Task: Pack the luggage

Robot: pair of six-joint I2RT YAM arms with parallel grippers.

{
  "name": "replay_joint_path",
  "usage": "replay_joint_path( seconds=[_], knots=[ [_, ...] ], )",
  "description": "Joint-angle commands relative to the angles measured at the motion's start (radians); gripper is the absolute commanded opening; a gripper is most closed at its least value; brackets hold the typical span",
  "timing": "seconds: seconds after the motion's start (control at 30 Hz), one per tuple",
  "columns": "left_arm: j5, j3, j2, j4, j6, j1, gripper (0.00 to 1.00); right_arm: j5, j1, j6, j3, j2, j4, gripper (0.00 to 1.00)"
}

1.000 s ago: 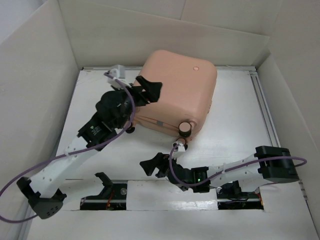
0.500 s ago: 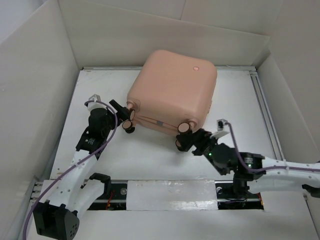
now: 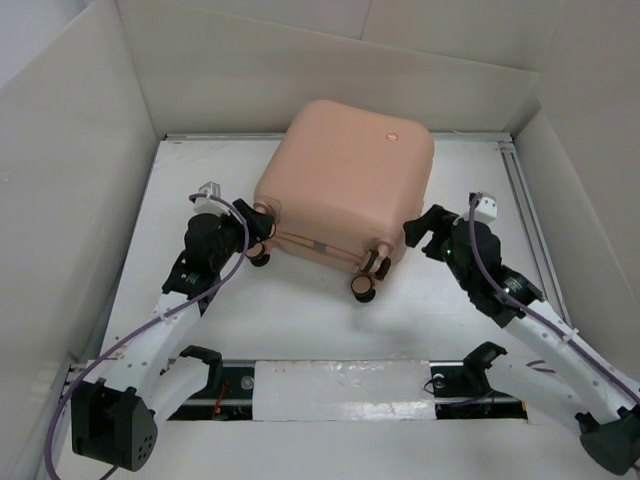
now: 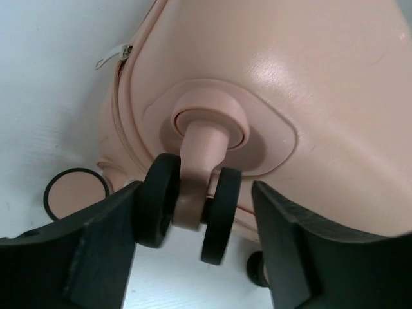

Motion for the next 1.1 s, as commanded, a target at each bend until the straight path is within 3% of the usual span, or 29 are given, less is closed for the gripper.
replay_joint_path(
  seconds=[0.0, 0.03, 0.07, 0.2, 0.23, 0.33, 0.43, 0.47, 0.53, 0.57, 0.6, 0.7, 0.93, 1.07],
  knots=[
    [0.065, 0.015, 0.020, 0.074, 0.025, -0.004, 0.60, -0.240, -0.148, -0.087, 0.029, 0.038, 0.081, 0.87],
    [0.074, 0.015, 0.020, 0.084, 0.025, -0.004, 0.52, -0.269, -0.215, -0.097, 0.029, 0.054, 0.108, 0.85],
    [0.074, 0.015, 0.030, 0.084, 0.025, -0.004, 0.37, -0.320, -0.243, -0.097, 0.018, 0.069, 0.122, 0.85],
    [0.132, 0.006, 0.031, 0.115, 0.015, -0.004, 0.11, -0.418, -0.331, -0.109, -0.002, 0.175, 0.183, 0.84],
    [0.146, -0.005, 0.031, 0.126, 0.014, -0.004, 0.00, -0.441, -0.340, -0.118, -0.002, 0.217, 0.206, 0.81],
    [0.219, -0.025, 0.020, 0.158, -0.010, -0.024, 0.00, -0.520, -0.352, -0.118, 0.025, 0.285, 0.263, 0.76],
    [0.156, -0.011, 0.020, 0.158, -0.001, -0.126, 0.00, -0.624, -0.352, -0.127, 0.103, 0.397, 0.317, 0.74],
    [0.122, 0.018, 0.037, 0.147, 0.016, -0.247, 0.00, -0.656, -0.352, -0.138, 0.130, 0.460, 0.335, 0.71],
    [0.014, 0.066, 0.078, 0.115, 0.025, -0.384, 0.00, -0.781, -0.352, -0.138, 0.196, 0.535, 0.361, 0.69],
    [-0.027, 0.090, 0.128, 0.101, 0.039, -0.520, 0.00, -0.822, -0.352, -0.138, 0.281, 0.576, 0.361, 0.66],
    [-0.125, 0.136, 0.153, 0.074, 0.039, -0.586, 0.00, -0.860, -0.342, -0.138, 0.324, 0.653, 0.361, 0.64],
    [-0.210, 0.164, 0.201, 0.081, 0.030, -0.757, 0.00, -0.955, -0.317, -0.147, 0.446, 0.727, 0.361, 0.63],
    [-0.248, 0.080, 0.045, 0.118, -0.036, -0.783, 0.00, -1.000, -0.326, -0.193, 0.520, 0.677, 0.273, 0.67],
    [-0.362, 0.078, -0.060, 0.020, -0.047, -0.783, 0.00, -0.844, -0.303, -0.241, 0.451, 0.500, 0.225, 0.75]
  ],
)
